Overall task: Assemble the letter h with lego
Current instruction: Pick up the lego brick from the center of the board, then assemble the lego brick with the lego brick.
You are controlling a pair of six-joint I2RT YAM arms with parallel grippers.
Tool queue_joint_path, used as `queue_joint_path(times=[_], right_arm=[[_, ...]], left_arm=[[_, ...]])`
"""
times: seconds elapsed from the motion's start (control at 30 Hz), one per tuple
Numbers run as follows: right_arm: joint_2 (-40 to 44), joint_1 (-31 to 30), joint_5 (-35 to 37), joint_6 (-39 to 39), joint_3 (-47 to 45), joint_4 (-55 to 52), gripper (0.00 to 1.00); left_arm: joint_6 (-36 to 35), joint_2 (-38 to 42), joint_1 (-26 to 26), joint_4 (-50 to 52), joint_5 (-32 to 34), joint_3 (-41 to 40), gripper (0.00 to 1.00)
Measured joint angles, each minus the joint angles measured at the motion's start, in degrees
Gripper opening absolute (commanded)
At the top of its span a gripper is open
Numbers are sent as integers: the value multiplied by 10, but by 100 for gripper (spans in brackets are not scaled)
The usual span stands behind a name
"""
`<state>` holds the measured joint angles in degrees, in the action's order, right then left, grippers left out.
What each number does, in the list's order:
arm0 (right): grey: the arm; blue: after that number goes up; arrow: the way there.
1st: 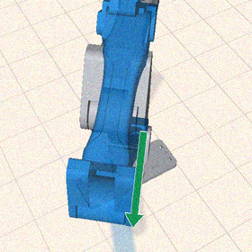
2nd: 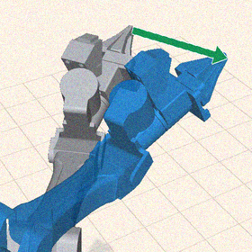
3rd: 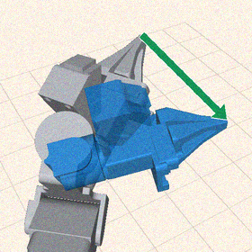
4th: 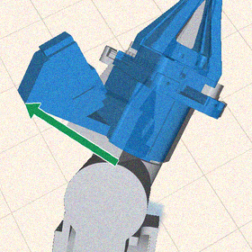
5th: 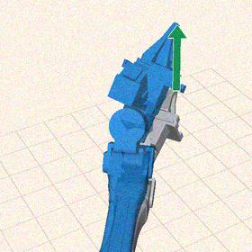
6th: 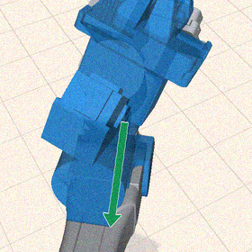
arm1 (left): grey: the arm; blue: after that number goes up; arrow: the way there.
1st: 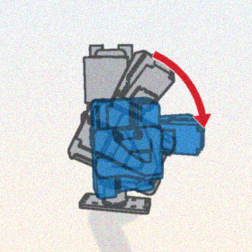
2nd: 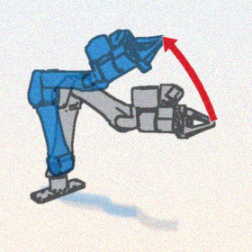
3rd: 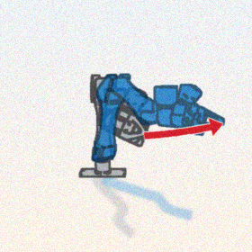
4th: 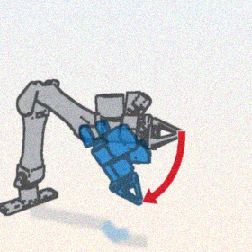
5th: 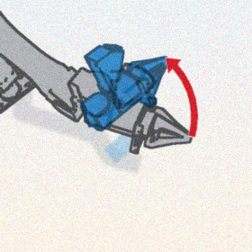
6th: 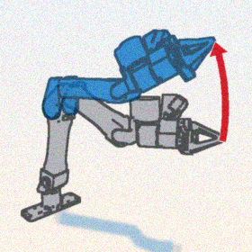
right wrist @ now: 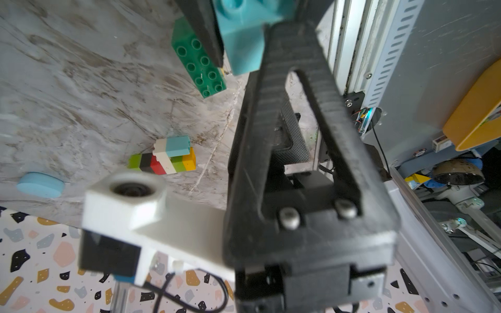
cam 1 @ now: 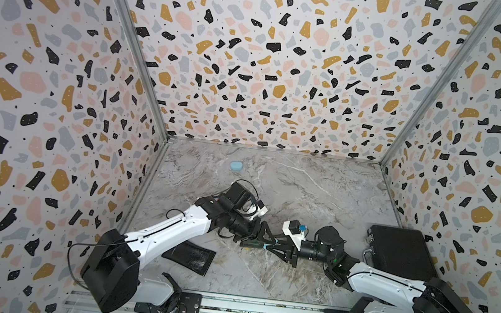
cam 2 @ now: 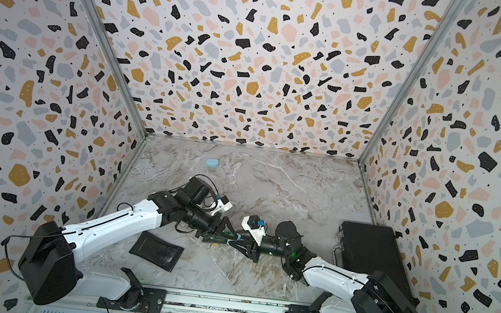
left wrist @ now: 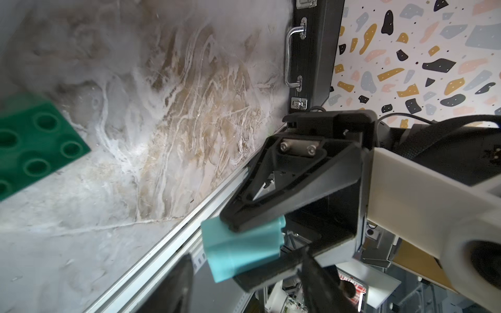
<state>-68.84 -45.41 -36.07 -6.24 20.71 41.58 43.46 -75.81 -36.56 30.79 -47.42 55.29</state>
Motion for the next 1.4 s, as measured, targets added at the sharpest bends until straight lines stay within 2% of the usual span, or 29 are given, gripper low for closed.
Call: queue_joint_path(times=[0.03, 0.1, 0.17, 0.3, 0.33, 0.43, 0.57, 0.73, 1.0, 1.27, 1.4], right_arm=[[0, 0, 9, 2, 4, -13, 13], [0, 0, 24, 7, 14, -40, 12], [0, 0, 40, 12, 31, -78, 11], [-18, 0, 75, 17, 87, -169, 10], [-28, 0, 83, 18, 108, -200, 9], [-56, -8, 110, 21, 167, -287, 9], [-74, -48, 158, 48, 240, -410, 8], [-130, -77, 182, 97, 340, -525, 8], [-257, -105, 202, 182, 490, -679, 4], [-349, -127, 208, 222, 589, -749, 2], [-372, -127, 214, 231, 608, -763, 2]], left_arm=[[-3, 7, 7, 10, 10, 3, 79], [-10, 22, 23, 35, 36, 13, 80], [-25, 41, 43, 75, 82, 33, 86], [-58, 87, 68, 163, 213, 74, 92], [-68, 100, 71, 184, 252, 81, 96], [-89, 137, 71, 235, 349, 82, 97], [-104, 181, 73, 278, 466, 61, 98], [-100, 235, 80, 295, 561, 37, 99], [-95, 304, 114, 292, 604, 25, 99], [-142, 275, 122, 285, 614, 34, 99], [-153, 277, 122, 277, 614, 33, 99]])
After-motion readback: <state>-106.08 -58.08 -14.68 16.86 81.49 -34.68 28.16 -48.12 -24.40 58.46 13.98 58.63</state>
